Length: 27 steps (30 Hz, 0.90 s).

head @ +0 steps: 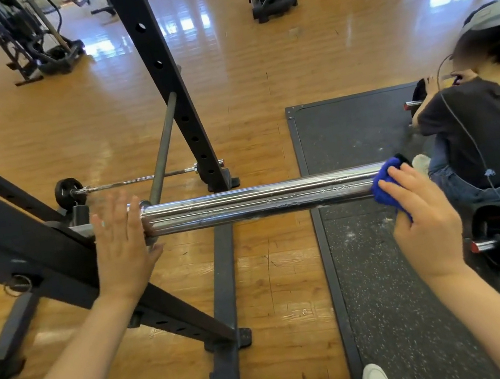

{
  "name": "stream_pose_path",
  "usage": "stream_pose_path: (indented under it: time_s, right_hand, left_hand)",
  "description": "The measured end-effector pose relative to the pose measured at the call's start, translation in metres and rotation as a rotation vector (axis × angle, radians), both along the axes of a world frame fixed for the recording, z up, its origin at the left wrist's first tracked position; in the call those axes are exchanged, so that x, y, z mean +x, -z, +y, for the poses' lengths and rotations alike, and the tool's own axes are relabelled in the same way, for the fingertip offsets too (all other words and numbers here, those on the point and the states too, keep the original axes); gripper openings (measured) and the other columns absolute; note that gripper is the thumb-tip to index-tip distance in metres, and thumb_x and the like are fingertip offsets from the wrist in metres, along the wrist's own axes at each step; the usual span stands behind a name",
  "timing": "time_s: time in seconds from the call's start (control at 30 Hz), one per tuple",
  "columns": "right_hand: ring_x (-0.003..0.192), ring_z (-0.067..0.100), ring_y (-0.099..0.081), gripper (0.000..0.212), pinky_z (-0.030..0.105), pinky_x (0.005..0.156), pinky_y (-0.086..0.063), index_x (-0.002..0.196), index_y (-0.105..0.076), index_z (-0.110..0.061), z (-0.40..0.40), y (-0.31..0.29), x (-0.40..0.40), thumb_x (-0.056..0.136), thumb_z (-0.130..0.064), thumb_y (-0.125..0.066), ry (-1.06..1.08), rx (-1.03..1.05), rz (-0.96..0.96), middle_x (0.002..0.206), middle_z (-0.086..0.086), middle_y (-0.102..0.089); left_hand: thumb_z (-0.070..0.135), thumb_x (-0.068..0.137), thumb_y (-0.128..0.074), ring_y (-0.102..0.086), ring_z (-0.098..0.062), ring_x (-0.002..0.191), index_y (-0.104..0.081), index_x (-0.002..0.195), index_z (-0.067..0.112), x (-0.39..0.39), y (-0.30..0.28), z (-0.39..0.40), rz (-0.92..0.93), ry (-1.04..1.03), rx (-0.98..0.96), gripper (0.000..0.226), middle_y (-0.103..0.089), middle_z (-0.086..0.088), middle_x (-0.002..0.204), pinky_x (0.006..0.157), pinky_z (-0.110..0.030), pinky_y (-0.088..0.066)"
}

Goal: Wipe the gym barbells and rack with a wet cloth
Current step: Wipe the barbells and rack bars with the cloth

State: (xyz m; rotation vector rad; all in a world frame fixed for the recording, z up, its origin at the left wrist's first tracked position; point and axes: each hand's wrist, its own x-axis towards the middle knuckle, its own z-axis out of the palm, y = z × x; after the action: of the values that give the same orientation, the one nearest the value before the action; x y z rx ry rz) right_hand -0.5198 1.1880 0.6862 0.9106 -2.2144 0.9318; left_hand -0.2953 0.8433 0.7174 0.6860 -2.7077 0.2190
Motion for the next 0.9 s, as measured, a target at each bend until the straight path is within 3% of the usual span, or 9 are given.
stream_pose_path:
  time_s: [0.23,0.3,0.37,0.5,0.6,0.67,0.7,0.77,0.9]
  right_hand:
    - [0.117,0.025,-0.049,0.039,0.013,0.11,-0.024,0.107,-0.067,0.006,0.012,0.005,0.011,0.082,-0.003,-0.038,-0.008,0.038,-0.047,0.115,0.02,-0.064]
    - [0.116,0.027,-0.053,0.033,0.012,0.11,-0.024,0.107,-0.067,0.006,0.012,0.001,0.009,0.08,0.009,-0.048,-0.01,0.052,-0.048,0.115,0.021,-0.063]
    - [0.113,0.031,-0.055,0.041,0.013,0.11,-0.024,0.108,-0.066,0.007,0.012,-0.002,0.01,0.071,0.024,-0.056,-0.01,0.051,-0.068,0.115,0.022,-0.063]
    - [0.116,0.033,-0.054,0.039,0.017,0.111,-0.027,0.111,-0.065,0.006,-0.005,-0.013,0.005,0.08,0.005,-0.042,-0.005,-0.05,-0.026,0.12,0.021,-0.061]
    - [0.12,0.038,-0.051,0.038,0.023,0.112,-0.027,0.111,-0.064,0.007,-0.023,-0.02,-0.005,0.076,0.019,-0.053,-0.017,-0.025,-0.023,0.122,0.024,-0.059]
    - [0.118,0.04,-0.052,0.045,0.034,0.108,-0.033,0.111,-0.064,0.008,-0.022,-0.016,-0.004,0.071,0.026,-0.06,-0.012,0.034,-0.034,0.122,0.024,-0.059]
    - [0.118,0.038,-0.052,0.045,0.036,0.107,-0.034,0.111,-0.064,0.007,-0.018,-0.012,-0.002,0.07,0.025,-0.061,-0.008,0.048,-0.021,0.122,0.023,-0.059]
    - [0.119,0.03,-0.05,0.036,0.024,0.111,-0.029,0.111,-0.064,0.005,-0.006,-0.001,0.004,0.078,0.015,-0.053,-0.013,0.043,0.029,0.123,0.015,-0.057]
    - [0.115,0.027,-0.052,0.038,0.013,0.111,-0.023,0.106,-0.067,0.004,0.013,0.014,0.016,0.083,-0.003,-0.038,-0.004,0.065,0.0,0.12,0.01,-0.057]
  left_hand:
    - [-0.002,0.056,-0.085,-0.018,-0.04,0.139,-0.036,0.13,-0.002,-0.002,0.002,-0.008,0.054,0.033,-0.017,0.089,-0.037,-0.028,0.141,0.118,-0.035,0.004]
    - [-0.002,0.054,-0.086,-0.018,-0.039,0.139,-0.039,0.13,-0.004,-0.003,-0.005,-0.011,-0.003,0.029,0.011,0.089,-0.038,-0.027,0.141,0.118,-0.039,-0.002]
    - [0.002,0.057,-0.086,-0.011,-0.034,0.142,-0.039,0.134,-0.003,-0.006,-0.017,-0.015,-0.088,0.025,0.072,0.09,-0.032,-0.022,0.148,0.115,-0.043,-0.006]
    - [0.016,0.066,-0.083,0.009,-0.022,0.144,-0.02,0.148,0.009,-0.014,-0.038,-0.025,-0.263,0.062,0.2,0.103,-0.008,-0.007,0.158,0.111,-0.034,0.003]
    - [0.02,0.068,-0.081,0.011,-0.023,0.145,-0.01,0.151,0.011,-0.019,-0.047,-0.024,-0.354,0.03,0.249,0.109,0.0,-0.006,0.159,0.114,-0.037,0.002]
    - [0.023,0.066,-0.082,0.01,-0.027,0.145,-0.005,0.15,0.012,-0.02,-0.048,-0.024,-0.38,-0.008,0.201,0.114,0.001,-0.009,0.158,0.116,-0.046,-0.002]
    - [0.025,0.065,-0.083,0.009,-0.029,0.145,-0.002,0.151,0.011,-0.018,-0.046,-0.023,-0.371,-0.036,0.158,0.118,0.002,-0.01,0.158,0.116,-0.05,-0.003]
    - [0.026,0.061,-0.086,0.004,-0.036,0.144,-0.002,0.151,0.009,-0.012,-0.038,-0.018,-0.302,-0.083,0.06,0.124,0.0,-0.015,0.158,0.113,-0.056,-0.002]
    - [0.017,0.059,-0.088,-0.012,-0.044,0.141,-0.016,0.146,0.0,-0.003,-0.01,0.005,-0.093,-0.13,-0.005,0.114,-0.018,-0.024,0.152,0.11,-0.058,-0.009]
